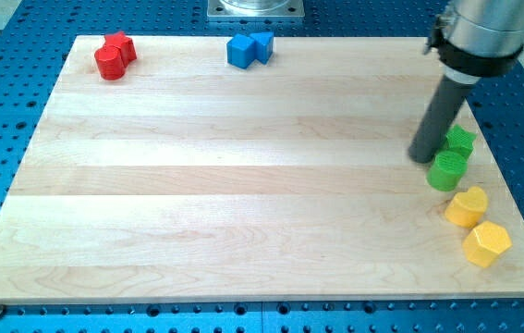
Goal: Adjust the green star above the green circle
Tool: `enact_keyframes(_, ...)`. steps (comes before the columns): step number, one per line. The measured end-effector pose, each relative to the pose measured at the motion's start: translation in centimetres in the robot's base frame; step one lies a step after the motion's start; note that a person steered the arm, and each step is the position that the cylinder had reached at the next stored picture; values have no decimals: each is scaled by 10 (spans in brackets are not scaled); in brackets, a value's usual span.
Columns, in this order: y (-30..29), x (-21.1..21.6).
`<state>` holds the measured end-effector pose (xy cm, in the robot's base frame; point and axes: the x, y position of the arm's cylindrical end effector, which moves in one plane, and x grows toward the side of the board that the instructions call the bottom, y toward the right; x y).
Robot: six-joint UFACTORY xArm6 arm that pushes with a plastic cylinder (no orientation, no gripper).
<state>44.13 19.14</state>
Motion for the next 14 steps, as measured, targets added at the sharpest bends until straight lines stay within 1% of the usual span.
enact_keyframes(1, -128, -18)
enact_keyframes(2, -224, -34)
enact_keyframes(3, -151, -87)
enact_keyframes(4, -39, -94)
enact_keyframes(5, 11, -92)
enact_keyframes(6, 13, -69)
enact_keyframes(7, 53, -49)
enact_keyframes(8, 106, -71)
enact_keyframes(9, 154, -78)
enact_keyframes(10, 154, -73)
enact_keyframes(11, 154, -41)
enact_keyframes(12, 148, -33)
enact_keyframes(13, 124, -21)
enact_keyframes(14, 124, -4)
